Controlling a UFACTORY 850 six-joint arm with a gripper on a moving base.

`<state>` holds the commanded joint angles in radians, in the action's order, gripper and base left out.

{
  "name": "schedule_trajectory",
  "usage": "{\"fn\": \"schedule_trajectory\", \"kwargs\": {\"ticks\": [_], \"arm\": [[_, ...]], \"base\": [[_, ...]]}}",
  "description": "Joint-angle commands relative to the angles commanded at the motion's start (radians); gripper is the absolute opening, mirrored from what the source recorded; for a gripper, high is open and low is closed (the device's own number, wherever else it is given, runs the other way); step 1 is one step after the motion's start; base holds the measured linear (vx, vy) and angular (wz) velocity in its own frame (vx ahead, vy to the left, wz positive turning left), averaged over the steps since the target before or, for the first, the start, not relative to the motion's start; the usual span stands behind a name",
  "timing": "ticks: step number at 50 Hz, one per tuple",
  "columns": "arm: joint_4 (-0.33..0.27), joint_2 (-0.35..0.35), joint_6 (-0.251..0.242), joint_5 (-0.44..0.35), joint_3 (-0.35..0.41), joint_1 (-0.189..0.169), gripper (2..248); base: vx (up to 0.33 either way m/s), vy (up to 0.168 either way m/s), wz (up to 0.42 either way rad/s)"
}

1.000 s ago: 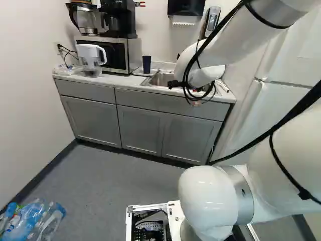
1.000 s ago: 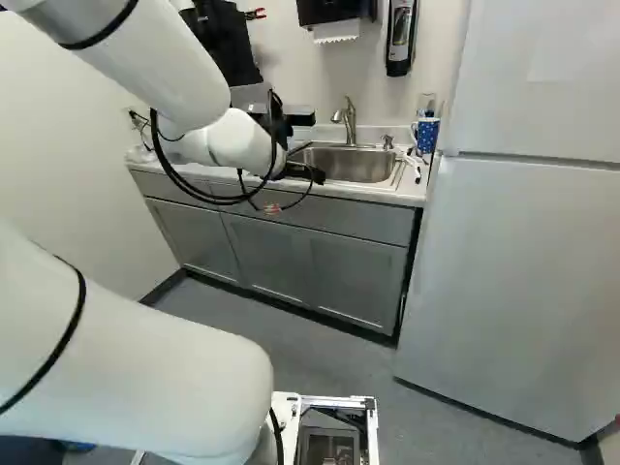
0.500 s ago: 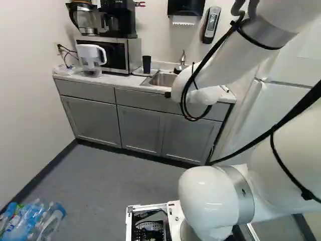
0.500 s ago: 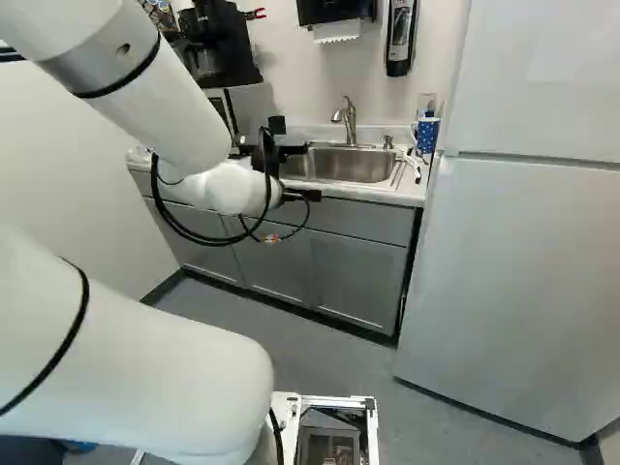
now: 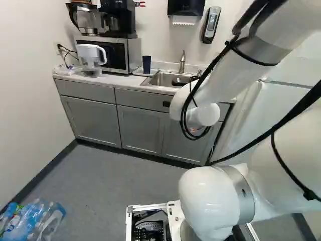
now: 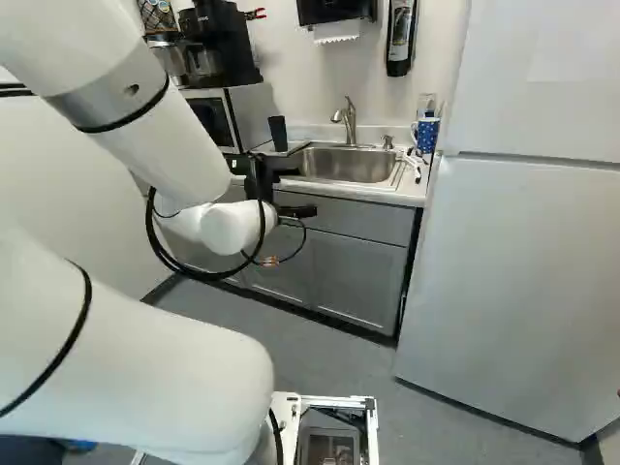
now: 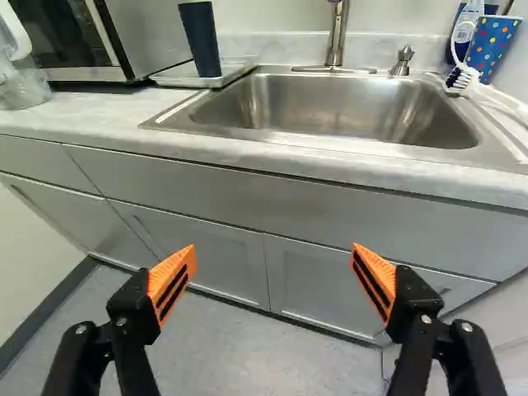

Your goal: Rinse the cup and place it in the tray

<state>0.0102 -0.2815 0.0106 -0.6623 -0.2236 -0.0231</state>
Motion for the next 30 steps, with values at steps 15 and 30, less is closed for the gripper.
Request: {"fn": "schedule_trajectory", "kwargs": {"ticks": [15,30], "arm": [[-0.004,0.001,-0.005,-0.091,0.059,0.010,247],[-0.008,0.002,-0.008,-0.157,0.102,0.017,247]], "base": [[0.000,0.000,0.000],[0.000,0.000,0.000]]}}
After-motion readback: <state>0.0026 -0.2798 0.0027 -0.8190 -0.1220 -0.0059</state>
